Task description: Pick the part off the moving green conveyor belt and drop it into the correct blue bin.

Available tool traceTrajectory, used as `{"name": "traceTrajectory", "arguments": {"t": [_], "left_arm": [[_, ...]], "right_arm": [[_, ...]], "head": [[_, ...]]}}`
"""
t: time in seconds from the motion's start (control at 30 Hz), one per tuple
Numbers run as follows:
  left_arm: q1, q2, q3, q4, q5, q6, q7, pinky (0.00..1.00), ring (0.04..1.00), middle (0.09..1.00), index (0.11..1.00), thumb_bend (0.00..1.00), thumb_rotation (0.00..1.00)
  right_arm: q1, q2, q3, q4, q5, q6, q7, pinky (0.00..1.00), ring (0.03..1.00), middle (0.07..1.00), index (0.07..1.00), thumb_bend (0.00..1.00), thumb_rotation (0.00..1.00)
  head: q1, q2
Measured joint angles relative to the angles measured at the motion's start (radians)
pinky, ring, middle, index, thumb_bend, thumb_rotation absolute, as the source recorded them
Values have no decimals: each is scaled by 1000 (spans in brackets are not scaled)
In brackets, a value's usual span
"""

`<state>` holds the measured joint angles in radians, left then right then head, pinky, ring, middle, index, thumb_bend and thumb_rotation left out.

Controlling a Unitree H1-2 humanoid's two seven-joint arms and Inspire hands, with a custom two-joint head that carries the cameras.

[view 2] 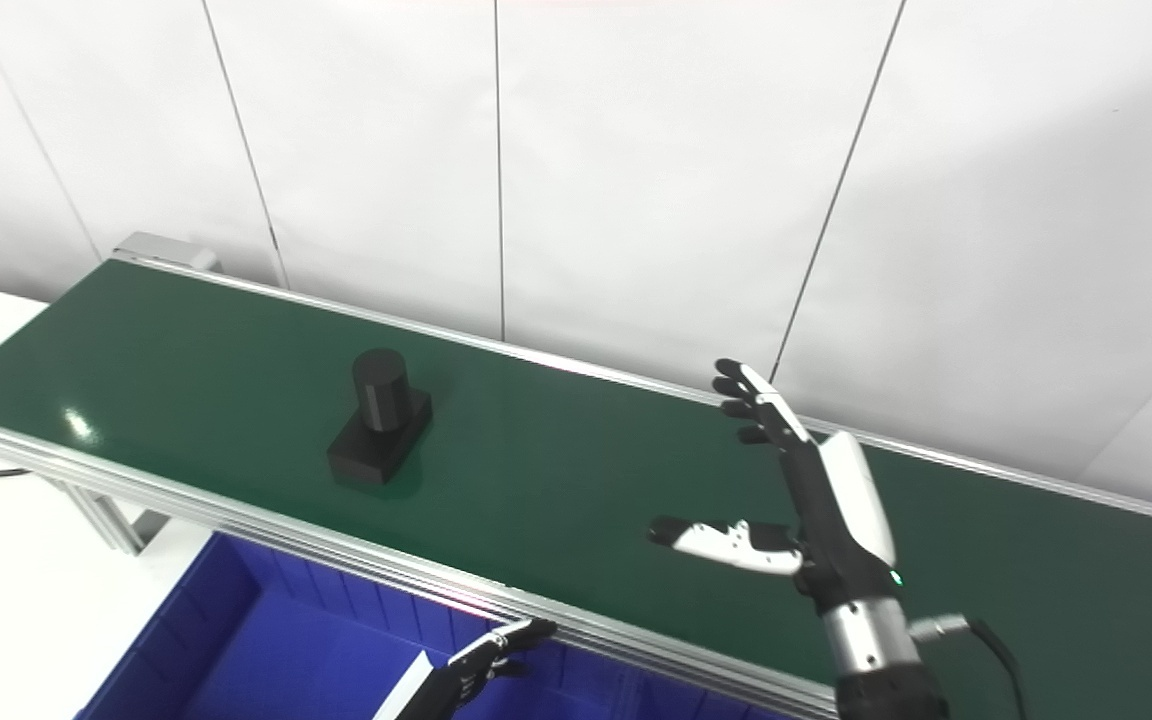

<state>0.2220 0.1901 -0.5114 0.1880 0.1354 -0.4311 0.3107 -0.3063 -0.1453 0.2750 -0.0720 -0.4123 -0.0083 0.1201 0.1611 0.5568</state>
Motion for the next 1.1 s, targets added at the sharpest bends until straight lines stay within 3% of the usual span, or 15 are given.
{"name": "traceTrajectory", "arguments": {"t": [0.57, 0.73, 1.1], "left_arm": [[-4, 8, 1, 1, -7, 0, 1, 825, 905, 935, 888, 937, 313], [-4, 19, 5, -2, -18, 0, -12, 849, 917, 944, 899, 936, 333], [21, 20, 49, -47, -66, 0, -95, 888, 922, 943, 904, 922, 326]], "right_arm": [[-124, 74, 33, 143, -82, 67, 24, 676, 791, 845, 907, 953, 586], [-138, 85, 45, 166, -104, 70, 23, 581, 744, 848, 907, 952, 591], [-173, 102, 56, 233, -125, 72, 19, 694, 815, 871, 914, 948, 616]], "head": [[-158, 37], [-202, 48], [-212, 75]]}}
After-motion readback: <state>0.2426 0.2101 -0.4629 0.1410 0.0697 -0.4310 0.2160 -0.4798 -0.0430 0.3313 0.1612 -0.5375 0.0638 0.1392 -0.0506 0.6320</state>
